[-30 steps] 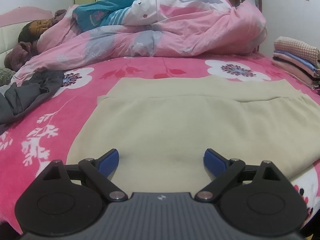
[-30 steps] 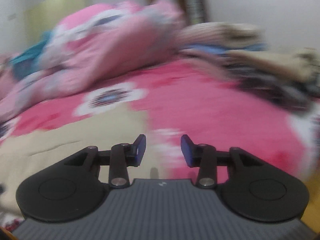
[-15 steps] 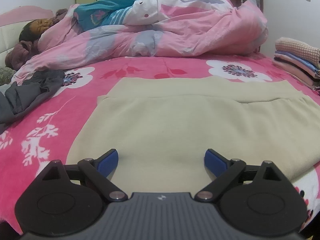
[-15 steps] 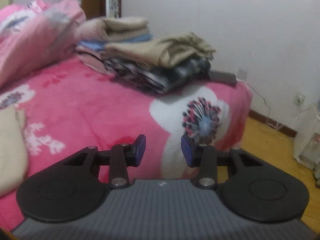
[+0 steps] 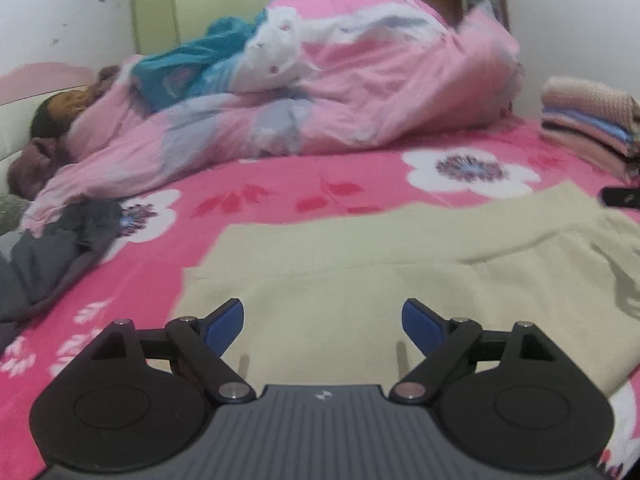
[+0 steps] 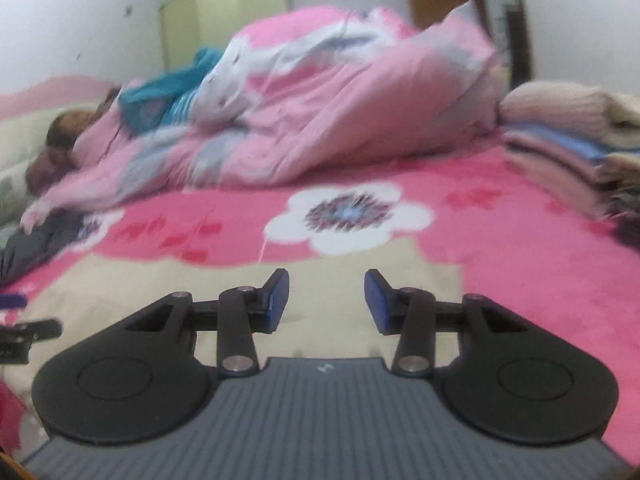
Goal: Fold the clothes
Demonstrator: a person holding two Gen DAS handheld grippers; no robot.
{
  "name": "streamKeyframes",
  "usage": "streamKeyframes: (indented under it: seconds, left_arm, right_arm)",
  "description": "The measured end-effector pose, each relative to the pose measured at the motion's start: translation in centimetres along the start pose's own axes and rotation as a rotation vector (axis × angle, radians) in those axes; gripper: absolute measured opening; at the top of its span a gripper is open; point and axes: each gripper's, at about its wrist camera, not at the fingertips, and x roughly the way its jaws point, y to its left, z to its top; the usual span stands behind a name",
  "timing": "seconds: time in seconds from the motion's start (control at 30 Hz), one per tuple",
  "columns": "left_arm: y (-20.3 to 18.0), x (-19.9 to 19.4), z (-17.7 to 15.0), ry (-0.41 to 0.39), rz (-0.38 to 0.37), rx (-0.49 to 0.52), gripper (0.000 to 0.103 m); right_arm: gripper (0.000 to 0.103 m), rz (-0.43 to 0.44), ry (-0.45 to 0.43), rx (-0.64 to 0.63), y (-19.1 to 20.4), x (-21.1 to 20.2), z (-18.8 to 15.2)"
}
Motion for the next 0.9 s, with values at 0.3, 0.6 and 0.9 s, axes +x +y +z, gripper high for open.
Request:
streamKeyframes:
  seconds: [0.3,0.6,0.9]
  left_arm:
    - [1.2,-0.3,0.8,-0.013,0.001,-0.024,0.089]
    - [3.2,6.3,4.1,0.061,-0.057,-0.103,0.093]
    - [4.0,6.0,6.5,0.006,-0.06,-0.085,0.09]
  right_arm:
    - [0.05,-0.004,0.147,-0.079,-0.2,3.1,1.6]
    - [0.059,-0.016,0.202,-0.063,-1.4,8.6,1.3]
    - [0.06,0.001,0.172,-0.09,-0.5,7.6,4.9]
